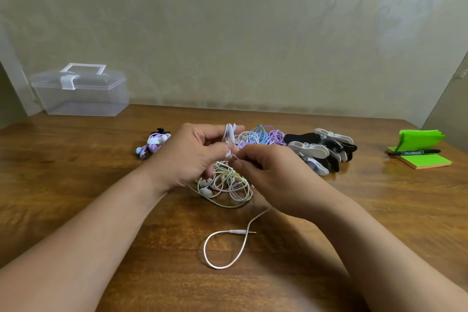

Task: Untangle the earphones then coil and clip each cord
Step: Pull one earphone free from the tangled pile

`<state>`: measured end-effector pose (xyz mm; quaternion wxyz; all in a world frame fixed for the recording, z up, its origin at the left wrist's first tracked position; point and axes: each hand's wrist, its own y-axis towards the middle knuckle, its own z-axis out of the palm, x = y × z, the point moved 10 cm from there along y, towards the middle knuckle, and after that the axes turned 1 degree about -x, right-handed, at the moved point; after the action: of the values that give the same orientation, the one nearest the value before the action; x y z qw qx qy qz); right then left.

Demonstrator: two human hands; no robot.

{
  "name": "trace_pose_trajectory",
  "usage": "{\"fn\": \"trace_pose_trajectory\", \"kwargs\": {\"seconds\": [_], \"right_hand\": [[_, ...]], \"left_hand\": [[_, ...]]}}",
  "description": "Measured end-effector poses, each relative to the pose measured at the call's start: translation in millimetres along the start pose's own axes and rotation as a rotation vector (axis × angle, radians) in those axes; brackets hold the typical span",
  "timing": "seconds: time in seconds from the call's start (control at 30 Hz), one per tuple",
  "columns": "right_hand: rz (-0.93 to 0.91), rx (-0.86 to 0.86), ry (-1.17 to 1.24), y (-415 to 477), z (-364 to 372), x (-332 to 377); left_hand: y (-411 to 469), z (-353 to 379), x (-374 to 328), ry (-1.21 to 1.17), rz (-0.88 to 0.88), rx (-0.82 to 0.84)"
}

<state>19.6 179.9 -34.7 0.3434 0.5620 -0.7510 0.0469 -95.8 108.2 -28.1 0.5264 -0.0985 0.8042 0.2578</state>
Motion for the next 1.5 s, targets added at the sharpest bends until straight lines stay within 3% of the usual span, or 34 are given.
{"fn": "trace_pose_trajectory", "kwargs": {"seconds": [0.1, 0.3, 0.47, 0.6, 0.8, 0.87, 0.97, 1.07, 1.17, 1.37, 1.5], "right_hand": [[-0.032, -0.085, -0.095, -3.0, -16.3, 8.3], [-0.027, -0.199, 0.341, -1.9, -49.4, 6.2], [0.024, -0.184, 0.624, 3.2, -53.0, -11.2], [-0.019, -0.175, 0.598, 4.1, -56.0, -13.9], [0.08, -0.011, 0.835, 9.7, -20.2, -22.1], [0.086, -0.01, 0.807, 10.0, -14.9, -24.6], [0.084, -0.002, 0.771, 9.3, -3.8, -18.0], [0.065, -0.071, 0.434, 6.0, -7.3, -11.2], [-0.024, -0.061, 0.155, 2.3, -3.5, 6.4], [-0.112, -0.132, 0.004, -3.4, -21.4, 18.6], [-0.13, -0.257, 0.029, -6.6, -49.7, 19.1]], "left_hand": [[-2.4, 6.6, -1.6, 0.133, 0.031, 0.021], [-9.5, 20.1, -10.0, 0.33, 0.056, 0.204], [-23.5, 45.8, -14.9, 0.108, -0.015, 0.414], [-33.3, 54.1, -21.0, 0.044, -0.015, 0.546], [-37.9, 54.4, -24.2, -0.237, -0.056, 0.633], [-35.7, 55.8, -30.0, -0.363, -0.025, 0.607], [-15.1, 34.4, -26.9, -0.531, -0.006, 0.332], [0.1, 8.7, -15.6, -0.423, -0.002, 0.074], [3.2, -5.7, -12.6, -0.183, 0.053, -0.036], [-4.0, 8.4, -3.6, 0.3, 0.077, 0.066], [-12.8, 35.0, -8.0, 0.397, 0.07, 0.251]]}}
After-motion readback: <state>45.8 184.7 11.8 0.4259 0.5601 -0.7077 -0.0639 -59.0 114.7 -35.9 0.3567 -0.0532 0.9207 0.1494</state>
